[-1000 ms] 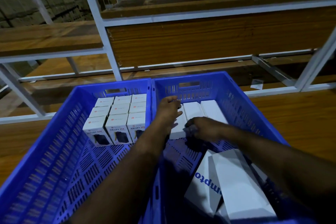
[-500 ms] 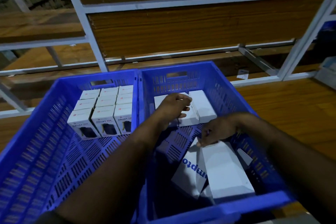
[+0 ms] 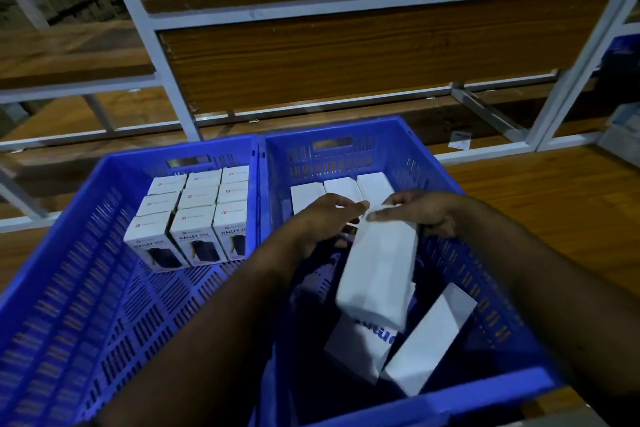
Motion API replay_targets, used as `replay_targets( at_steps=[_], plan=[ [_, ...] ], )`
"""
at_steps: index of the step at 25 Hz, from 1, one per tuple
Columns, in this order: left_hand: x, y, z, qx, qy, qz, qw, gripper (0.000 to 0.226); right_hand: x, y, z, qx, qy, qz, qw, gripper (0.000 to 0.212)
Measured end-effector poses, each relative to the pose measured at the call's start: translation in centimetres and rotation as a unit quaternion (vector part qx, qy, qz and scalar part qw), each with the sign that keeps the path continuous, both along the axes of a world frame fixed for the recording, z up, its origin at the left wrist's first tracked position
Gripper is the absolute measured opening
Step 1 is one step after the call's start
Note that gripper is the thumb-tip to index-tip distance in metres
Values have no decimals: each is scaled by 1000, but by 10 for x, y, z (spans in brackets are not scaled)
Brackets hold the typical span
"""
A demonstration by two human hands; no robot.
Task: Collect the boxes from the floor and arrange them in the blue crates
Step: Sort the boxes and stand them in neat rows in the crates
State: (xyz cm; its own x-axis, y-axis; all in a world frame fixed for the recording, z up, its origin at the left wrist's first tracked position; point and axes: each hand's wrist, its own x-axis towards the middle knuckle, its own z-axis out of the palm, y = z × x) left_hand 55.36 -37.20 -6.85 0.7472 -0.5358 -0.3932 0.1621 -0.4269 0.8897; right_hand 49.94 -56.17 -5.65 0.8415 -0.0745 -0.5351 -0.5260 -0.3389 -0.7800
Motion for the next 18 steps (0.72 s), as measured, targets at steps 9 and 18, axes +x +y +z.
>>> replay_targets(
  at_steps=[9,18],
  plan=[
    [8,-2,0,17,49,80,995,49,17,-2,1,201,-107,-206,952,48],
    [4,5,18,-179,218,6,959,52,15,12,10,280,-165,-179,929,60]
  ],
)
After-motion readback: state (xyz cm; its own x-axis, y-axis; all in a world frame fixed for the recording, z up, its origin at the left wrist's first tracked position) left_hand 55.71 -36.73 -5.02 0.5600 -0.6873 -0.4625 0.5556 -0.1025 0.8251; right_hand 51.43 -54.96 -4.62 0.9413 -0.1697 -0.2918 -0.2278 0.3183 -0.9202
